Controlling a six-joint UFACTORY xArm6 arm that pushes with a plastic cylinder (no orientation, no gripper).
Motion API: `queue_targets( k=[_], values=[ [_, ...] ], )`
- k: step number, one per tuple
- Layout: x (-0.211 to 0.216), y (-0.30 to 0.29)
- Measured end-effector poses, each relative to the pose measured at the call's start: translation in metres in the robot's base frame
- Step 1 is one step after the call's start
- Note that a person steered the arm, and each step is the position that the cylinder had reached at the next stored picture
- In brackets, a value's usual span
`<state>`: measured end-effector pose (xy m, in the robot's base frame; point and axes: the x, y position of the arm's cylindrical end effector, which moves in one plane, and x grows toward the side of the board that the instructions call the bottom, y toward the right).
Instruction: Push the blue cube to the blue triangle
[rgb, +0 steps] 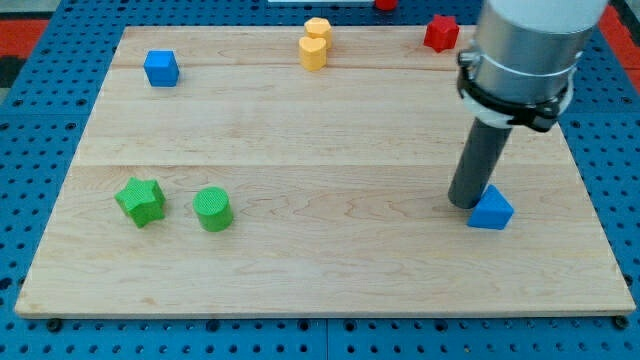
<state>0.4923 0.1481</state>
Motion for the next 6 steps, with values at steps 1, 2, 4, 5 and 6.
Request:
queue_targets(
  k=[1,2,4,5,6],
  values=[
    [-0.046,-0.097],
    [-0.146,-0.172],
    [-0.255,-0.290],
    [-0.255,-0.369],
    [-0.239,-0.382]
  ],
)
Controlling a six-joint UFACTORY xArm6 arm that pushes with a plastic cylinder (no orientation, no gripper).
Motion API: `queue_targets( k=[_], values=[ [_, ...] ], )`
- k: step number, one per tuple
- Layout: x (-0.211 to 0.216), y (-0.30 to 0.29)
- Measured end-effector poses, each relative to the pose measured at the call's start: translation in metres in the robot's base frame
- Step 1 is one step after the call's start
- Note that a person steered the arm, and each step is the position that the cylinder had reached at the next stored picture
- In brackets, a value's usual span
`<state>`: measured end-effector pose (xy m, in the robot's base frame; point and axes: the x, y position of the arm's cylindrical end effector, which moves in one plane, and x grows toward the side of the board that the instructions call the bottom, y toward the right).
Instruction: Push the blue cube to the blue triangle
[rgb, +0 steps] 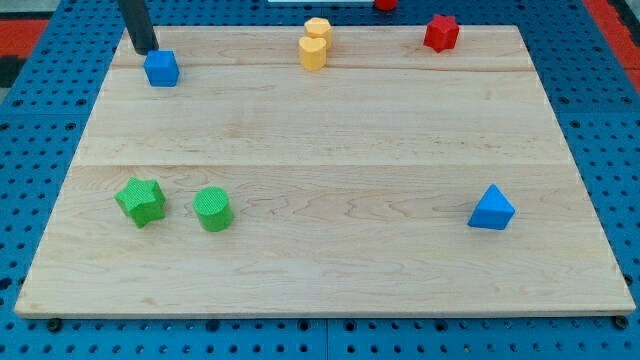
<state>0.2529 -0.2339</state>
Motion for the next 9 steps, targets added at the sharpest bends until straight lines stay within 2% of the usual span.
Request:
queue_targets(
  k=[2,4,6,9],
  values=[
    [0.050,0.011],
    [0.091,0.062],
    [0.084,0.100],
    [0.073,0.219]
  ],
)
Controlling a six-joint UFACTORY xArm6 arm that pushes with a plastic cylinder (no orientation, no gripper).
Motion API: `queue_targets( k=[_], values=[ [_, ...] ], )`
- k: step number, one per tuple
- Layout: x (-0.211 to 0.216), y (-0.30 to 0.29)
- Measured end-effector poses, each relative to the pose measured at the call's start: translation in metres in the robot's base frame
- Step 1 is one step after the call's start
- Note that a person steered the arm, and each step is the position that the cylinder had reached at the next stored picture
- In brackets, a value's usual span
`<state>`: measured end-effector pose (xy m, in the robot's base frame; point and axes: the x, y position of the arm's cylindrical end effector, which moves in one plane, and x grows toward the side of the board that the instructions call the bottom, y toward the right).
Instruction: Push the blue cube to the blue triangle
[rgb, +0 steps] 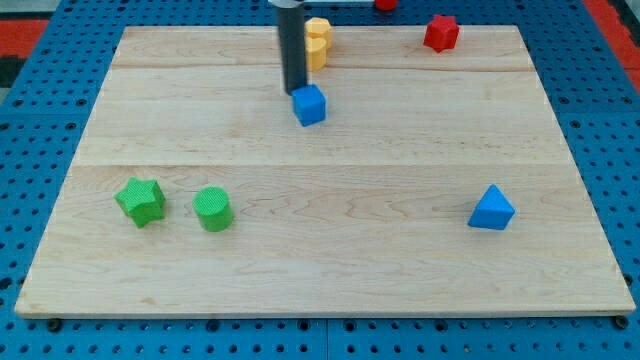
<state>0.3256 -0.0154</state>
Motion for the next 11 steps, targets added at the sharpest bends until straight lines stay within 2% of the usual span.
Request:
queue_targets(
  k=[3,7,9,10,11],
  values=[
    [0.103,0.016],
    [0.200,0.108],
    [0.212,0.166],
    [0.202,0.109],
    [0.179,0.078]
  ],
)
